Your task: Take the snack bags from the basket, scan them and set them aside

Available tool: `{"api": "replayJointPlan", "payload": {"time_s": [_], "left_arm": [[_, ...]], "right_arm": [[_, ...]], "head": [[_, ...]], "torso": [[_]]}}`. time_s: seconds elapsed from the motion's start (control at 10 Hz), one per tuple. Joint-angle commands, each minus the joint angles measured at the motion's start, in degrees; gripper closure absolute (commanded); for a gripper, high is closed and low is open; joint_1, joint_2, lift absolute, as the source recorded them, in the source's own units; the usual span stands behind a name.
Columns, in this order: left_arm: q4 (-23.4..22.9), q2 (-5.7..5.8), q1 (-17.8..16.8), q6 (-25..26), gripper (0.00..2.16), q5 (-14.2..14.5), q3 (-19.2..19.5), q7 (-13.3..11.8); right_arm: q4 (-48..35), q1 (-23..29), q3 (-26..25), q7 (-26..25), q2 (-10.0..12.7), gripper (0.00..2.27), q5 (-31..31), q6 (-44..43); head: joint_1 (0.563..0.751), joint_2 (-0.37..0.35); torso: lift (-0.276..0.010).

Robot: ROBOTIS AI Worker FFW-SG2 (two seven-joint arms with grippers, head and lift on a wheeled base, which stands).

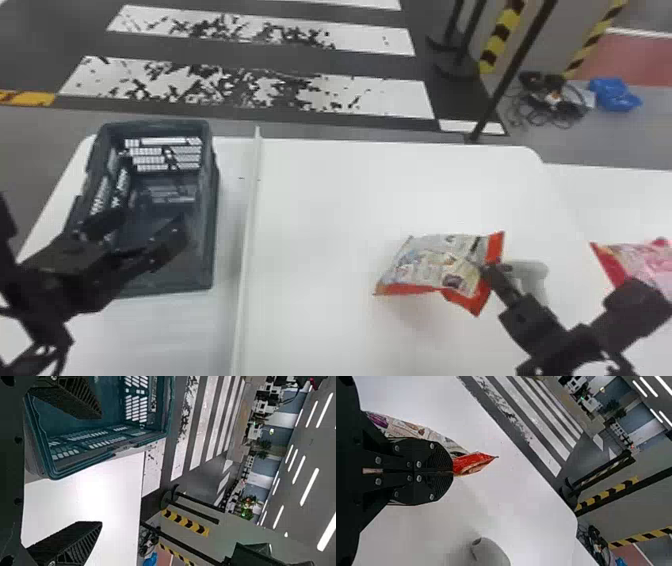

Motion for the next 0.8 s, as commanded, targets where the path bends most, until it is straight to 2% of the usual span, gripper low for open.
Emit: {"api": "replayJointPlan", "payload": {"time_s": [0.0,0.1,0.2,0.3,0.4,0.5,0.7], "left_arm": [[0.1,-0.41,-0.1,-0.1,0.04,0.1,-0.1,-0.1],[0.1,-0.67,-0.2,-0.1,0.04,0.1,-0.3,-0.3],[0.2,-0.85,-0.5,-0.2,0.04,0.1,-1.0,-0.3],[0.6,-0.85,-0.8,-0.2,0.04,0.1,-1.4,-0.4],[0.9,-0.94,-0.9,-0.6,0.04,0.1,-2.0,-0.4],[1.1,-0.94,-1.1,-0.6,0.04,-0.1,-2.4,-0.4],[1.4,-1.20,-2.0,-0.2,0.04,-0.4,-2.8,-0.2]], "right_arm": [[-1.0,2.3,1.1,-2.0,0.5,2.25,3.9,-0.6],[-1.6,3.5,2.0,-4.3,0.5,2.25,5.1,-0.2],[-3.1,4.7,3.4,-7.8,0.5,2.16,7.2,2.4],[-4.1,5.2,5.2,-10.9,0.4,1.52,8.7,4.9],[-4.3,5.2,7.2,-13.1,0.2,0.25,10.9,6.3],[-4.7,5.1,9.1,-14.4,0.1,0.00,11.3,10.3],[-5.5,4.8,11.3,-15.9,-0.7,0.02,13.8,15.4]], "head": [[0.695,-0.142],[0.695,-0.149],[0.695,-0.162],[0.695,-0.169],[0.695,-0.166],[0.695,-0.163],[0.695,-0.121]], "torso": [[-0.075],[-0.075],[-0.075],[-0.075],[-0.075],[-0.075],[-0.075]]}}
